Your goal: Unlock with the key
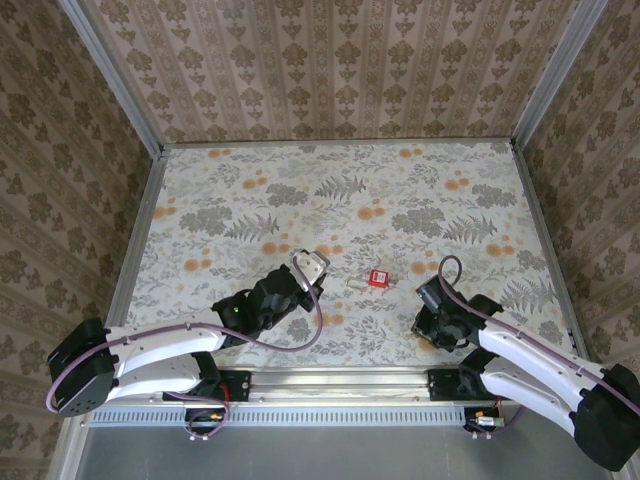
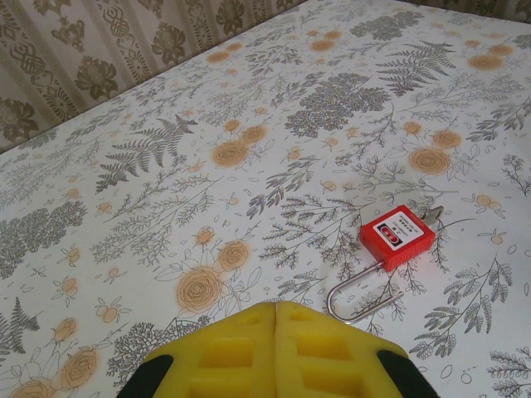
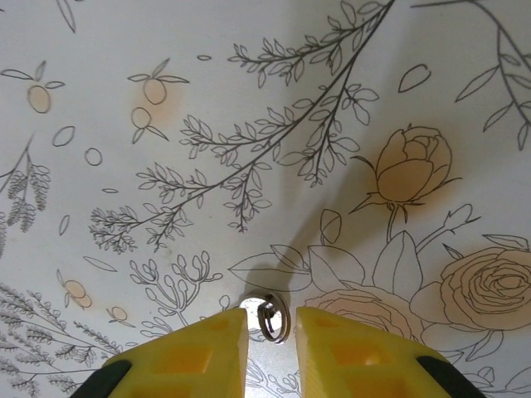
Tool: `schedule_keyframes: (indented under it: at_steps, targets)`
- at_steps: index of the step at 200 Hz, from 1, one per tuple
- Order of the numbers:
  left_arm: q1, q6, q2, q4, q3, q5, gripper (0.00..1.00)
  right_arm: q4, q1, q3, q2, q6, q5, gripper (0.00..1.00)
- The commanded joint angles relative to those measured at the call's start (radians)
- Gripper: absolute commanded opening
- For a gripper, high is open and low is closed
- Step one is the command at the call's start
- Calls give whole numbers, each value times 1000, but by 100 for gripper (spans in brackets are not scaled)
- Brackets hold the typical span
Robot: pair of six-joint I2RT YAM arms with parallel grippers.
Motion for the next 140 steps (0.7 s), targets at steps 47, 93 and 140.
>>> schedule_keyframes:
  at_steps: [47, 93, 140]
  targets:
    - [-6, -17, -3, -4, 25, 5, 8, -2, -11, 10, 14, -25, 9, 5]
    - [-6, 1, -8, -12, 34, 12, 9, -63, -11, 132, -9, -131, 50, 0]
    - [-6, 67, -42, -3, 38, 107, 27, -151, 1, 460, 94, -325, 64, 0]
